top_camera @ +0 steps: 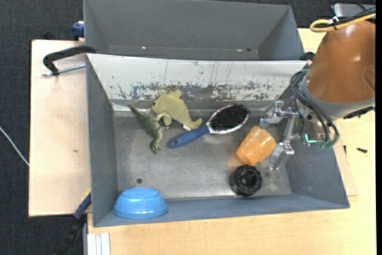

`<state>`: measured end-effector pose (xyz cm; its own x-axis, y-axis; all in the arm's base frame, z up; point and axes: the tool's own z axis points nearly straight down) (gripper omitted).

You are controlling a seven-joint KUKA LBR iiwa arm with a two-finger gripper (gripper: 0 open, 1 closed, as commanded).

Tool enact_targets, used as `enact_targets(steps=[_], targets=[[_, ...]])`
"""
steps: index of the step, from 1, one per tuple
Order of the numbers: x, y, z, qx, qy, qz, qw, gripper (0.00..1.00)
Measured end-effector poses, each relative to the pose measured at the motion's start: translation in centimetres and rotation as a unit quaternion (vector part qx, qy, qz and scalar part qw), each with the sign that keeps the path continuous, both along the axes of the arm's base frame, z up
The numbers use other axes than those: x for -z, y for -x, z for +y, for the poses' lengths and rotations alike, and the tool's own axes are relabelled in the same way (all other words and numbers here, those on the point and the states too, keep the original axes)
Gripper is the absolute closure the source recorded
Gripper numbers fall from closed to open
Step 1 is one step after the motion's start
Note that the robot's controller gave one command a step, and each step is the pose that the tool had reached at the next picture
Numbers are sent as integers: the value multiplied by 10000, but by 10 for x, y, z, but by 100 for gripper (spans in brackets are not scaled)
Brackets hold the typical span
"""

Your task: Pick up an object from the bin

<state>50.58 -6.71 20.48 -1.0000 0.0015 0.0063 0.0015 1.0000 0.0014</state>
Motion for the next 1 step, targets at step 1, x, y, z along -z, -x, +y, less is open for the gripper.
enact_targets(steps=[1], targets=[[-59,-6,18,-427,8,-92,9990,0]])
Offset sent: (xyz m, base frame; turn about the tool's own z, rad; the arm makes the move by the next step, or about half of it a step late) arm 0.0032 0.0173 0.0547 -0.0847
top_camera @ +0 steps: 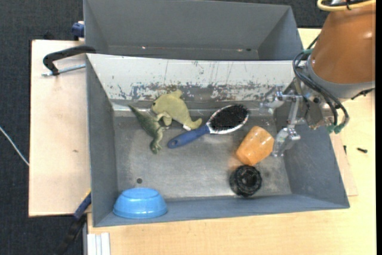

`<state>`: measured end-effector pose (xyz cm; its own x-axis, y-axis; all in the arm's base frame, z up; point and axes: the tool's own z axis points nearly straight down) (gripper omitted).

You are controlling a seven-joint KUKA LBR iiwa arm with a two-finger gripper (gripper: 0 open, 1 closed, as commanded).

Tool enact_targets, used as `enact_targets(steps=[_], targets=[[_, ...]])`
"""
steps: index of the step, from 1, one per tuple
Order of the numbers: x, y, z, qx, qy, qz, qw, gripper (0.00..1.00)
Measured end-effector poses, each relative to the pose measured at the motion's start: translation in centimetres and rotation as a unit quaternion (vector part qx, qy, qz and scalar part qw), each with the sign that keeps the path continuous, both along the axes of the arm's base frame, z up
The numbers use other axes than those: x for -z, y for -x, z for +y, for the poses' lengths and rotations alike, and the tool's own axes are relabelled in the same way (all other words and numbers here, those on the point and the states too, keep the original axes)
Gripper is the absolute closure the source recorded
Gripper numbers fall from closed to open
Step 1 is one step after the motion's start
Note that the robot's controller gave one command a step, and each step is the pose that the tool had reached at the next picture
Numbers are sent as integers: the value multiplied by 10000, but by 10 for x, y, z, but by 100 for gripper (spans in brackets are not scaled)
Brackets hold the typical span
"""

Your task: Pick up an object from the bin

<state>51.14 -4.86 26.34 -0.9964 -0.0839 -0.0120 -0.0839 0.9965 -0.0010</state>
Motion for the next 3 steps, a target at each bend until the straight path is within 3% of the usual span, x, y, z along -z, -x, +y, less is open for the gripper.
enact_targets(steps=[1,2,3], targets=[[146,-11,-12,-943,-5,88,9955,0],[191,-29,-19,-3188,28,26,9478,0],[191,-48,-44,-4549,42,21,8905,0]])
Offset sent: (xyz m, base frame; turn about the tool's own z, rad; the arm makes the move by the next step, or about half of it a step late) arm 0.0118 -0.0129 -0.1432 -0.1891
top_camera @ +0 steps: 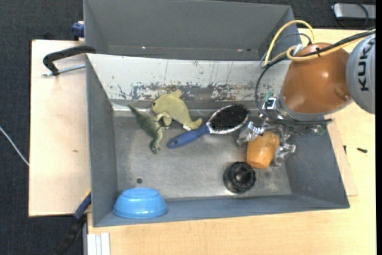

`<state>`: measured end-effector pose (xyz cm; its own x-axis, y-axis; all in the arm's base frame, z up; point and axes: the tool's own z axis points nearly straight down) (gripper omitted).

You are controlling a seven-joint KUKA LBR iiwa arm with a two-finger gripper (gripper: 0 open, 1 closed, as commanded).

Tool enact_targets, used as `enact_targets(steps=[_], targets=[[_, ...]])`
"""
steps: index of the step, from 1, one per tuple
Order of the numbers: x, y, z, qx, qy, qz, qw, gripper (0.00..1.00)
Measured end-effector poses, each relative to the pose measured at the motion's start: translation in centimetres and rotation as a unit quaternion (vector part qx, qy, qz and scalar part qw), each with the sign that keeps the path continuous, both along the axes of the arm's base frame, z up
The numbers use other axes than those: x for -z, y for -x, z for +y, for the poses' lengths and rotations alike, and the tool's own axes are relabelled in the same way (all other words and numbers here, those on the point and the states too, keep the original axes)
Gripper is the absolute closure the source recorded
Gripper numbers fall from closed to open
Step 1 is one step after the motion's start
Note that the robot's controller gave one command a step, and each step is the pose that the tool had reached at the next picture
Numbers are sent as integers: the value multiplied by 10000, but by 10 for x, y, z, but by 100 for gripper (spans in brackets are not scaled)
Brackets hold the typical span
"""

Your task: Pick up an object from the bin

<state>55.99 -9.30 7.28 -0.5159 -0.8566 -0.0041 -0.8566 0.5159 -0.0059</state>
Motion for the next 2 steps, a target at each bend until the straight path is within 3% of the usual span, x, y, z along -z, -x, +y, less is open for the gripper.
enact_targets(steps=[1,2], targets=[[-1,0,1,0,-6,7,10000,100],[-148,-19,34,1928,-26,-29,9812,100]])
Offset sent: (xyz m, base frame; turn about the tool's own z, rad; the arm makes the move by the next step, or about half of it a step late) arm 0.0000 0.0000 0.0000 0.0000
